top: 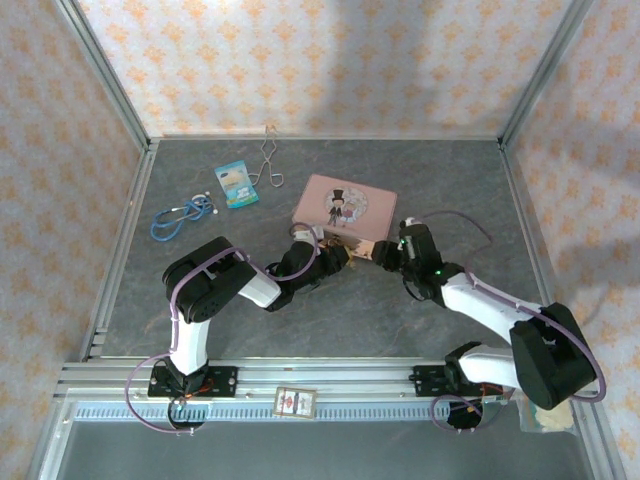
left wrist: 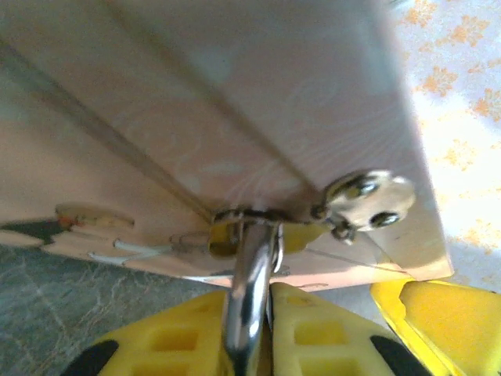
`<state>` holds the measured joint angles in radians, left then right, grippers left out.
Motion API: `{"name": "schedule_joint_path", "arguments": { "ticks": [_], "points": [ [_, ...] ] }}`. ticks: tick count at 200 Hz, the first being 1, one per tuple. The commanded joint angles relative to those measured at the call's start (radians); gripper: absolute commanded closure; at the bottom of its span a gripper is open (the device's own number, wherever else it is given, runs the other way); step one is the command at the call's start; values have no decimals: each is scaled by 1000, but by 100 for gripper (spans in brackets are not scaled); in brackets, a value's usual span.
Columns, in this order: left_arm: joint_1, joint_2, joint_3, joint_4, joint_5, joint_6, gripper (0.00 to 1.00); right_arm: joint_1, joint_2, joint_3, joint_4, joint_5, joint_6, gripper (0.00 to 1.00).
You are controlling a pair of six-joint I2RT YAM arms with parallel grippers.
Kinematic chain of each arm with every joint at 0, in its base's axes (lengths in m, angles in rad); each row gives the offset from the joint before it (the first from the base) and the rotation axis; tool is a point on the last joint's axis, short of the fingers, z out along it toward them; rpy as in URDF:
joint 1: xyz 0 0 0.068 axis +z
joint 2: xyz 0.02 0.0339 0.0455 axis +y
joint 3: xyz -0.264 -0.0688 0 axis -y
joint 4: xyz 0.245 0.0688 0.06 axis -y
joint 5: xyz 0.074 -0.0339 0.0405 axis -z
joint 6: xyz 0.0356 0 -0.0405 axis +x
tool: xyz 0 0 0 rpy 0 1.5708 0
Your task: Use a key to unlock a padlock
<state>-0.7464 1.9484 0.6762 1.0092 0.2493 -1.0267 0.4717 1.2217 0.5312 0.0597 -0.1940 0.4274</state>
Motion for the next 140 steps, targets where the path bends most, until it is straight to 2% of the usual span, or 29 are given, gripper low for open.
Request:
{"name": "schedule_joint_path", "arguments": {
  "ticks": [1,25,31,47,73,105,140],
  "points": [
    [3,-22,-24,-63,6,21,64,22,-16,70,22,114,-55,52],
    [21,-121,-84,-67,-14,4,45,31,-23,86,2,133,-66,51],
    [29,-147,-104,-68,-21,-1,37,34,-27,91,-2,138,-71,50],
    [54,-224,-163,-79,-47,-15,29,45,-33,111,-21,150,-86,50],
    [113,-368,-247,-121,-84,-19,27,90,-35,140,-39,162,-127,49],
    [184,-474,-249,-246,-105,12,27,188,9,189,-64,134,-184,49],
    [243,-501,-271,-221,-126,-2,27,337,182,320,-217,162,-273,49]
  ]
}}
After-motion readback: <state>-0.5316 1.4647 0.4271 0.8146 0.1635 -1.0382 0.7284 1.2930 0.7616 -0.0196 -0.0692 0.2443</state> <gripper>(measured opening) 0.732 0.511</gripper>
